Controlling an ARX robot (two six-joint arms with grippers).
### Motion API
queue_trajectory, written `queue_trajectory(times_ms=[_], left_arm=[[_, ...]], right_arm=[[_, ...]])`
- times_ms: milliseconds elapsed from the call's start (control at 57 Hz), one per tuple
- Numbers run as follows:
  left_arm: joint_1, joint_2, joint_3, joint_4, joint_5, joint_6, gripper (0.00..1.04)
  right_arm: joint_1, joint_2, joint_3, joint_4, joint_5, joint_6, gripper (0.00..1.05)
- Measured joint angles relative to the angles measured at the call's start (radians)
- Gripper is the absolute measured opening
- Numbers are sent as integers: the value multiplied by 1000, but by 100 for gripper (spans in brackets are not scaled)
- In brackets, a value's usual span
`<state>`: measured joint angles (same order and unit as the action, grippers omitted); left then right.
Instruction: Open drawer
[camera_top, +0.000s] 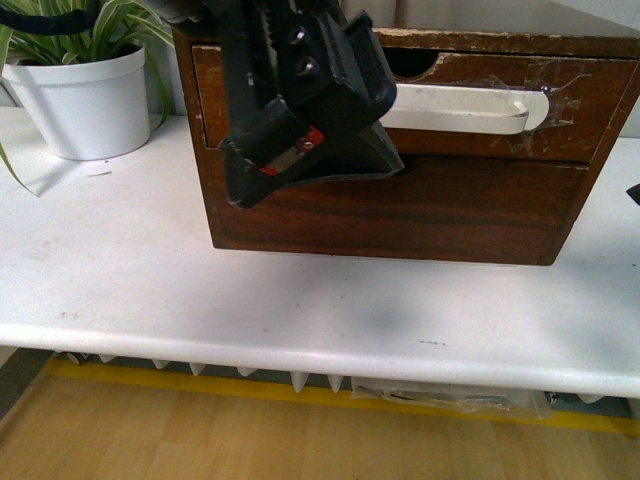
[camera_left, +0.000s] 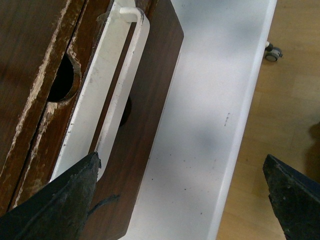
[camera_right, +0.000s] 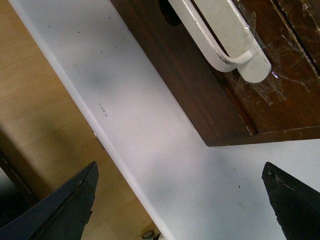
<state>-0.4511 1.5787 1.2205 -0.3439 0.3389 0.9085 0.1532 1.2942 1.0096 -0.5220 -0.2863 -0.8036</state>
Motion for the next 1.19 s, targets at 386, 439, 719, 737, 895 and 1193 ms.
queue_trajectory(times_ms=[386, 439, 719, 737, 895, 1193], left_arm=[[-21, 179, 153, -46, -86, 95, 99], [-16, 192, 166, -51, -92, 106, 99], [20, 249, 228, -100, -130, 157, 99], [21, 250, 230, -104, -130, 160, 99], [32, 255, 251, -180, -120, 191, 99], [32, 256, 255, -203, -93, 204, 99]], right_arm=[[-55, 0, -6, -4, -85, -24, 96], [-60, 0, -6, -4, -92, -27, 96], [-56, 2, -6, -5, -116, -39, 96], [-55, 4, -6, -4, -116, -39, 96], [-40, 40, 3, 23, -107, -38, 96], [23, 183, 90, 72, -72, -24, 96]])
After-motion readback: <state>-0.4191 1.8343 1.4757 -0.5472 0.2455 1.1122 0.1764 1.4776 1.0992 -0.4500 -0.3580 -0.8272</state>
